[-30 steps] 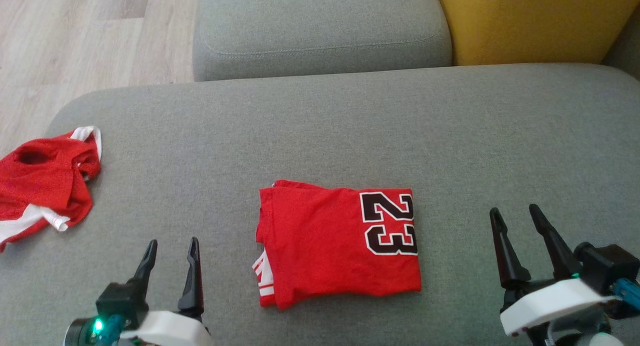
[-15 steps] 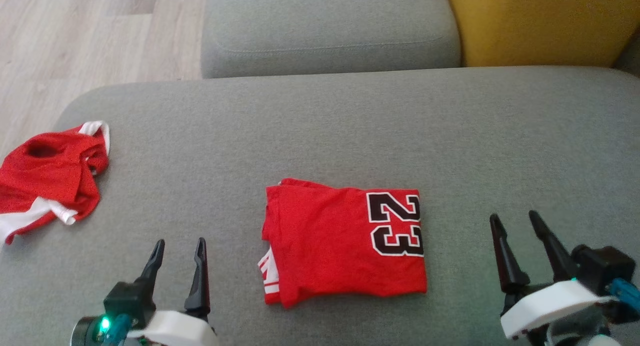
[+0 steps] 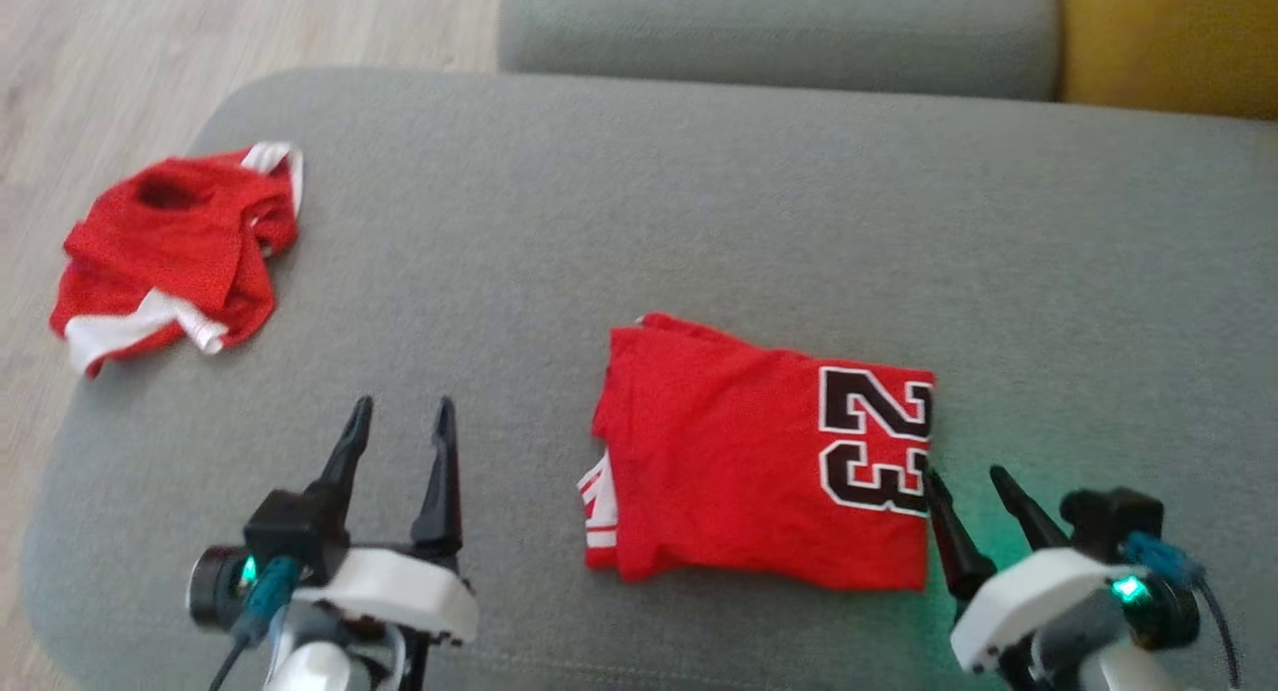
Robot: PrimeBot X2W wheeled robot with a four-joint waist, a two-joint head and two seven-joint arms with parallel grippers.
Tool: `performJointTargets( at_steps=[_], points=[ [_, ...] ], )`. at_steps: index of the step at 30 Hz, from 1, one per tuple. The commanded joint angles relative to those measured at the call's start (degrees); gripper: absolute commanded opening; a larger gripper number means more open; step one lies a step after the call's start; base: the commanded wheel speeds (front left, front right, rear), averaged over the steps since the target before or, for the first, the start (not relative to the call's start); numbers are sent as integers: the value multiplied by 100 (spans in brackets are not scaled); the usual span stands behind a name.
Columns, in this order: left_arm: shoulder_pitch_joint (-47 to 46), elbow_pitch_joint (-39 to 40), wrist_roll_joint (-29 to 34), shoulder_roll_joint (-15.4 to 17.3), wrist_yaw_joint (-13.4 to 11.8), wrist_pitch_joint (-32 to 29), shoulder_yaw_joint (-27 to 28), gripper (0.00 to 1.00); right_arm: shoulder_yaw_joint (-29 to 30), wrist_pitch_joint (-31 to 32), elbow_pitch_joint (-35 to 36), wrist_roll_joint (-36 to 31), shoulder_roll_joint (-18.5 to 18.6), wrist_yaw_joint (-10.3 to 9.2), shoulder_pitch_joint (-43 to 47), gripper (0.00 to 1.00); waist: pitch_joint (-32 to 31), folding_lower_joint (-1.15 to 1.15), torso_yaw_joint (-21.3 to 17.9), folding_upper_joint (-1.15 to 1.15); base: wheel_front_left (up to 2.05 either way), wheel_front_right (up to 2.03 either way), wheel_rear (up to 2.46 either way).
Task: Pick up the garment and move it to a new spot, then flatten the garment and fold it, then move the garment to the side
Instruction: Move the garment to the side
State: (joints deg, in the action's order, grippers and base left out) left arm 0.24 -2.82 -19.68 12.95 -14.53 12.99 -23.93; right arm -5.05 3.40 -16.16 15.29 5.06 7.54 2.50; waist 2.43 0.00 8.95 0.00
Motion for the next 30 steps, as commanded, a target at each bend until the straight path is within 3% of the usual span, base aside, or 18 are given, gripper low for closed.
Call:
performJointTargets(
  at_steps=[1,7,9,10,19,30],
  points=[
    [-430,113,69,-43,40,90,142,100,-191,-129,-115,80,110,-5,-440,100,251,0,227,0,0,0,0],
    [-617,7,94,-154,85,152,152,100,-310,-145,-879,203,108,-5,-870,100,431,0,312,0,0,0,0],
    [-643,-17,106,-176,89,168,175,100,-395,-166,-1072,238,100,-5,-992,22,466,0,302,0,0,0,0],
    [-647,-23,112,-182,88,174,191,100,-444,-167,-1155,260,97,-5,-1036,0,479,0,286,0,0,0,0],
    [-593,34,200,-158,90,196,303,100,-845,-439,-1445,358,174,-5,-1347,0,475,0,-168,0,0,0,0],
    [-582,257,292,-71,77,199,391,100,-1482,-582,-1596,557,427,-5,-2002,0,557,0,-1369,0,0,0,0]
  ],
)
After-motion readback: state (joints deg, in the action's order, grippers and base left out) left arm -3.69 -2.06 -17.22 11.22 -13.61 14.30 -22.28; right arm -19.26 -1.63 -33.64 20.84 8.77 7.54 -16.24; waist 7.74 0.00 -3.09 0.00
